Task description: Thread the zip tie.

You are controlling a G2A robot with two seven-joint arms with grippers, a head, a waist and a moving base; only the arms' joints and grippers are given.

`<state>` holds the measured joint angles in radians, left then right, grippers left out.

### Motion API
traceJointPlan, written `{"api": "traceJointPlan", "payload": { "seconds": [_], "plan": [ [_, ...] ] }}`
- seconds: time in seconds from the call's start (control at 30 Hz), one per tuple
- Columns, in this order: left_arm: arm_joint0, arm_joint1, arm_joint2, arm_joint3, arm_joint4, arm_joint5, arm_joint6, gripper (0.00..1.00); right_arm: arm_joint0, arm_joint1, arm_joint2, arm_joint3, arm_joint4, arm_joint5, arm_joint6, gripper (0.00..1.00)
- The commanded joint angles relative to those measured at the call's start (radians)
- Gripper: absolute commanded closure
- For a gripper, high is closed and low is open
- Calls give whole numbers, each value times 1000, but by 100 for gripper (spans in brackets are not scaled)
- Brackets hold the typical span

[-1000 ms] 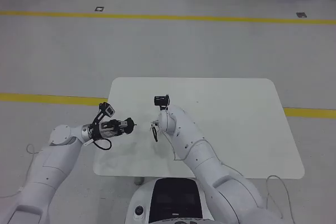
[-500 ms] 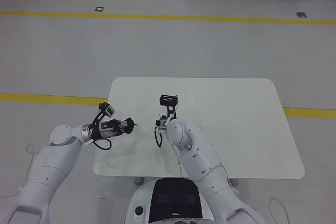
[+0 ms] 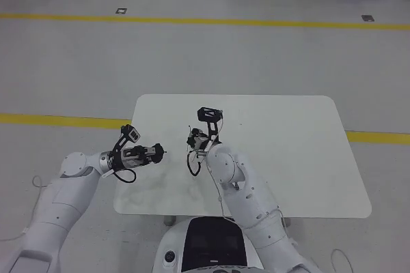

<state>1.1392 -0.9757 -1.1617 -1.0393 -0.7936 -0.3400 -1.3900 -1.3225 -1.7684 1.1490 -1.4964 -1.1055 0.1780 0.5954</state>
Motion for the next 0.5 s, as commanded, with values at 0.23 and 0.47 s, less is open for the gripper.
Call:
{"api": "traceJointPlan", "payload": {
  "seconds": [0.23,0.47],
  "plan": [
    [0,0,0,0,0,0,0,100,-142,62,-59,-135,114,-100,-298,100],
    [0,0,0,0,0,0,0,100,-147,65,-68,-135,87,-96,-329,100]
  ]
}}
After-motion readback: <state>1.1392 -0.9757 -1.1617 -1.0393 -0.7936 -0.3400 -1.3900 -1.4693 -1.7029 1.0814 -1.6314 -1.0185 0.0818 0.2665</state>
